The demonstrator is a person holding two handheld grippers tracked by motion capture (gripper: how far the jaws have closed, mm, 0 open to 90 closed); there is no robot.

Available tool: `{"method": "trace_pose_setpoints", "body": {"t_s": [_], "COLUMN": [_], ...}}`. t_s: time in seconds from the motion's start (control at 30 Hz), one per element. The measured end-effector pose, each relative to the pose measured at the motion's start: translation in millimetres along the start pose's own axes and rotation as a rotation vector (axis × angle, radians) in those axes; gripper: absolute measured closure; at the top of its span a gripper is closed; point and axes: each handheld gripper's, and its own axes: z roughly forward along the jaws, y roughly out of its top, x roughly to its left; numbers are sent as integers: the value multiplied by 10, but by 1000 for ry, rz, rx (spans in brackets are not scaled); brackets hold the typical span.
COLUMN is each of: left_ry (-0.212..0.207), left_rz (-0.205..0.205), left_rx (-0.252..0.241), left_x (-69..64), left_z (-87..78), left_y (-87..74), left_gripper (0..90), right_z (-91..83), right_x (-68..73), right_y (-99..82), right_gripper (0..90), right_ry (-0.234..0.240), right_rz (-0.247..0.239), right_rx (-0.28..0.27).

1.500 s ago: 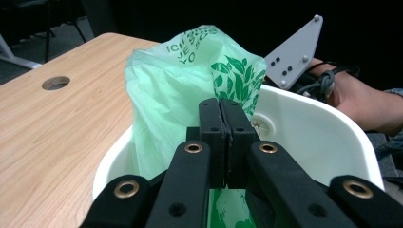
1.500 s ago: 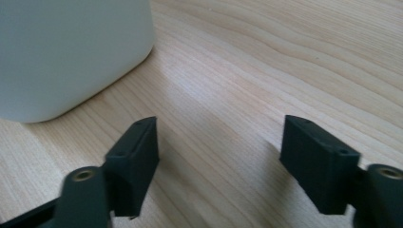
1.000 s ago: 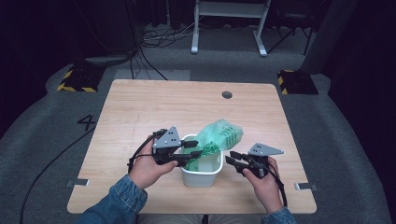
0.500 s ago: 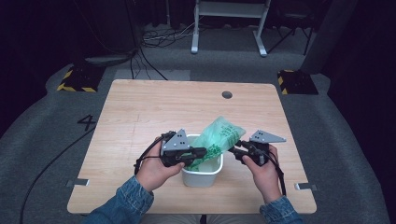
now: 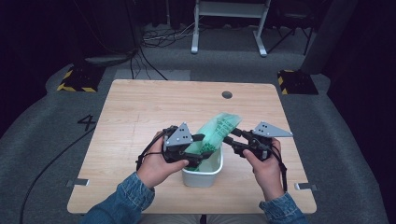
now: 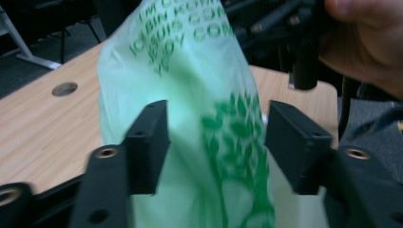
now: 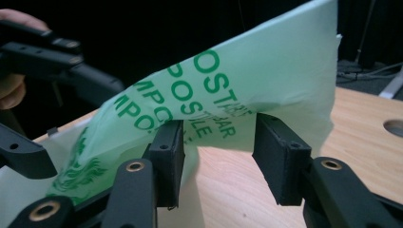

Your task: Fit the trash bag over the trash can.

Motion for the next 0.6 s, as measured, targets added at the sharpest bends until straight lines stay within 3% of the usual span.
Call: {"method": "trace_pose_setpoints", "body": {"t_s": [0.07, 0.17, 0.2, 0.23, 0.3, 0.37, 0.43, 0.5, 0.6], "left_ry": [-14, -23, -22, -3, -2, -26, -22, -24, -13], "left_rz": [-11, -13, -7, 22, 36, 34, 41, 17, 23], "left_rx": [13, 29, 34, 58, 58, 35, 31, -15, -42], "left_x": [2, -1, -9, -18, -19, -20, -19, -9, 5], "left_z": [44, 105, 115, 109, 98, 53, 30, -40, -92], "left_y": [51, 68, 64, 58, 48, 22, 16, -9, -22], "left_gripper": [375, 614, 614, 727, 842, 858, 868, 875, 877], "right_z": [16, 47, 53, 50, 28, 5, -17, -35, -44], "right_x": [42, 121, 151, 200, 214, 192, 158, 141, 149], "right_y": [36, 87, 103, 128, 141, 137, 127, 120, 121], "right_gripper": [537, 536, 536, 538, 517, 504, 493, 474, 454], "right_ry": [18, 45, 57, 59, 54, 46, 38, 33, 29], "right_rz": [-10, -30, -38, -62, -70, -82, -74, -66, -70], "right_rx": [-9, -17, -23, -25, -30, -27, -22, -23, -19]}}
